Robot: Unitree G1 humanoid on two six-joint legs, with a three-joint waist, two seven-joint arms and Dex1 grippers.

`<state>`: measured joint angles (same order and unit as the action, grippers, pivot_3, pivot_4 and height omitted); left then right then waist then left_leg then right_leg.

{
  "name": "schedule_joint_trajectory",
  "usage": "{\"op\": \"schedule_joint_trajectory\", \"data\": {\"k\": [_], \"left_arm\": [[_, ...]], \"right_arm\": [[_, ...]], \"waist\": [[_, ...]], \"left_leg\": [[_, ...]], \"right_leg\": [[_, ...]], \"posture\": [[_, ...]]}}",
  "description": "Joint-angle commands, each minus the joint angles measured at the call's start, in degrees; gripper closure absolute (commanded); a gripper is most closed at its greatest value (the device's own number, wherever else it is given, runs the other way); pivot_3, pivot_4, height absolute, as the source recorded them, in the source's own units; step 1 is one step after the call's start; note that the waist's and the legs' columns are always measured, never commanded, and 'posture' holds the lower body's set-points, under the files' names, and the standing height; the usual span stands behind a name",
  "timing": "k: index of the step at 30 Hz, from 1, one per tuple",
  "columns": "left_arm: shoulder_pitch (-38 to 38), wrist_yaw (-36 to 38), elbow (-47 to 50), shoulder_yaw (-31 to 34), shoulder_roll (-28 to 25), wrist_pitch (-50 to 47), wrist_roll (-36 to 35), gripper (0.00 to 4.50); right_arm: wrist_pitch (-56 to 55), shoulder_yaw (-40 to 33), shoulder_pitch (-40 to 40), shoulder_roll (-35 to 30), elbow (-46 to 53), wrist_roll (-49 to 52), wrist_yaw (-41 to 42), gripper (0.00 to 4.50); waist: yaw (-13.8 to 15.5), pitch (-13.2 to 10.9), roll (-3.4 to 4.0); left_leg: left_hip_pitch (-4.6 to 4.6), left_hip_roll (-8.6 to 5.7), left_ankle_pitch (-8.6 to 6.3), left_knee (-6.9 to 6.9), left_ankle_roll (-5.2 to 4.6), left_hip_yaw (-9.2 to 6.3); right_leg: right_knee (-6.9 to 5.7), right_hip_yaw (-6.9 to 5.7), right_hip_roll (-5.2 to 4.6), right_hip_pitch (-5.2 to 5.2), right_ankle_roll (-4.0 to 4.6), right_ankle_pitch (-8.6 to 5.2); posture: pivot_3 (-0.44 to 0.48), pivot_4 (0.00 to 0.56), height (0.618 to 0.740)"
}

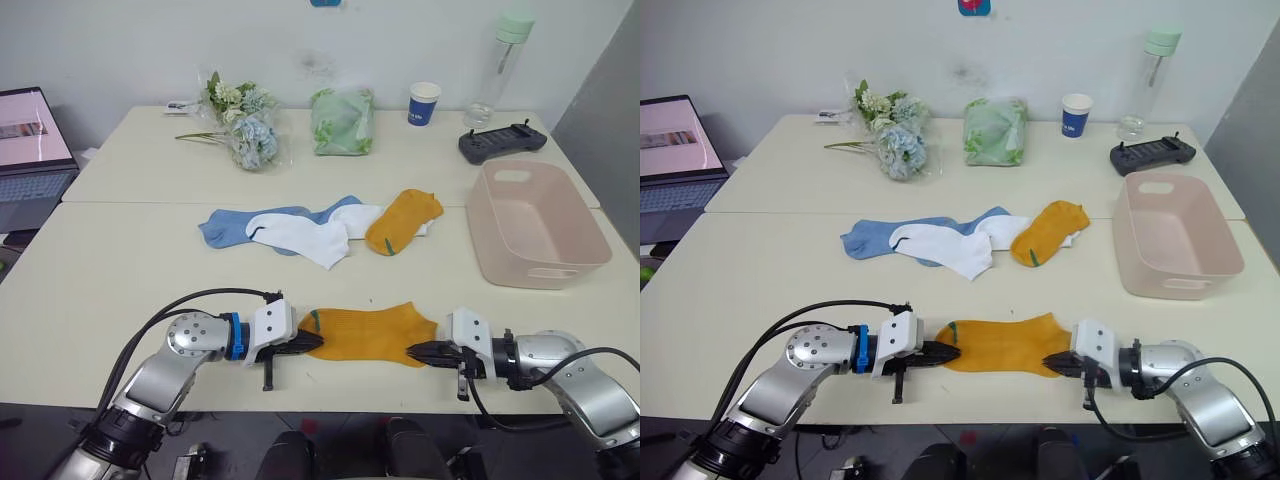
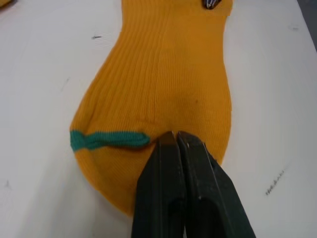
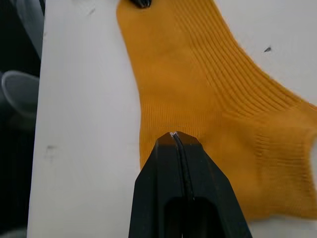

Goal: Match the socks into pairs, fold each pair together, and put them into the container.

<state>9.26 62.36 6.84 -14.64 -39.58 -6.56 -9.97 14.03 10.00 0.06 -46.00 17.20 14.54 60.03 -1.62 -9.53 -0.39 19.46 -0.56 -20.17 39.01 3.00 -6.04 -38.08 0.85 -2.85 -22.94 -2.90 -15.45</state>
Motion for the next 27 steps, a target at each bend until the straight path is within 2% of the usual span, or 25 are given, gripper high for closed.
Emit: {"op": "schedule_joint_trajectory", "data": {"k": [1, 3, 7, 12, 15, 18, 21, 26, 27], "left_arm": [[-0.25, -0.34, -2.35, 0.79, -1.3, 0.84, 1.9, 4.47], [-0.61, 0.28, -2.53, 1.42, -2.11, 1.3, 1.33, 4.47], [-1.42, -0.03, -1.2, 3.57, -1.97, 0.85, -1.4, 4.47], [-2.07, -3.49, 2.71, 10.63, 0.11, -6.42, -9.49, 4.47], [-1.61, -8.87, 3.33, 17.56, 2.25, -12.45, -14.88, 3.87], [-1.05, -14.34, 1.27, 21.81, 4.21, -13.4, -14.75, 2.97], [-1.65, -19.3, -0.44, 24.23, 6.38, -12.24, -13.08, 1.98], [-4.63, -24.96, -3.28, 24.14, 10.72, -8.32, -9.36, 0.44], [-5.08, -25.5, -3.26, 24.14, 11.18, -8.05, -9.03, 0.1]], "right_arm": [[-2.07, -2.85, 1.06, -2.23, -1.37, -0.22, 1.52, 4.5], [-1.59, -4.82, 1.45, -2.5, -1.26, 1.36, 1.37, 4.5], [1.43, -8.76, 2.59, -1.88, 1.95, 7.45, 2.19, 4.5], [8.29, -14.34, -1.41, 0.92, 3.88, 13.66, -3.24, 4.5], [6.07, -15.66, -4.0, 3.52, -0.27, 9.96, -8.38, 3.9], [4.17, -15.25, -5.69, 6.52, -3.32, 6.56, -12.96, 2.87], [2.78, -14.35, -6.72, 10.29, -5.57, 3.52, -17.6, 1.74], [1.32, -13.49, -9.08, 16.43, -9.82, -1.3, -25.51, 0.01], [0.96, -13.43, -9.37, 16.92, -10.52, -1.95, -26.13, 0.0]], "waist": [[0.0, -0.01, -0.01], [-0.02, -0.03, -0.01], [-0.24, -0.03, 0.0], [-0.12, -0.07, -0.01], [-0.05, -0.07, -0.03], [-0.04, -0.07, -0.03], [-0.03, -0.07, -0.02], [-0.13, -0.07, -0.02], [-0.06, -0.07, -0.01]], "left_leg": [[-0.13, 0.02, -0.01, -0.01, -0.01, -0.02], [-0.67, 0.07, -0.02, -0.11, -0.03, -0.05], [-0.7, 0.12, -0.02, -0.11, -0.04, -0.03], [-0.67, 0.16, -0.02, -0.1, -0.03, -0.1], [-0.65, 0.14, -0.02, -0.09, -0.03, -0.15], [-0.64, 0.15, -0.02, -0.11, -0.02, -0.14], [-0.62, 0.14, 0.0, -0.18, 0.01, -0.15], [-0.63, 0.08, 0.09, -0.17, 0.2, -0.15], [-0.63, 0.07, 0.1, -0.17, 0.2, -0.15]], "right_leg": [[0.01, -0.03, 0.04, 0.17, 0.0, 0.0], [0.1, -0.07, 0.08, 0.71, 0.01, -0.02], [0.09, -0.01, 0.17, 0.72, 0.02, -0.03], [0.06, -0.02, 0.2, 0.68, 0.02, -0.03], [0.09, -0.03, 0.18, 0.68, 0.02, -0.03], [0.09, -0.07, 0.17, 0.67, 0.02, -0.03], [0.13, -0.04, 0.14, 0.62, 0.02, -0.03], [0.15, 0.09, 0.02, 0.59, 0.01, -0.02], [0.15, 0.09, 0.01, 0.59, 0.01, -0.02]], "posture": [[0.0, 0.15, 0.74], [0.0, 0.15, 0.74], [0.0, 0.15, 0.74], [0.0, 0.15, 0.74], [0.0, 0.15, 0.74], [0.0, 0.15, 0.74], [0.0, 0.15, 0.74], [0.0, 0.15, 0.74], [0.0, 0.15, 0.74]]}}
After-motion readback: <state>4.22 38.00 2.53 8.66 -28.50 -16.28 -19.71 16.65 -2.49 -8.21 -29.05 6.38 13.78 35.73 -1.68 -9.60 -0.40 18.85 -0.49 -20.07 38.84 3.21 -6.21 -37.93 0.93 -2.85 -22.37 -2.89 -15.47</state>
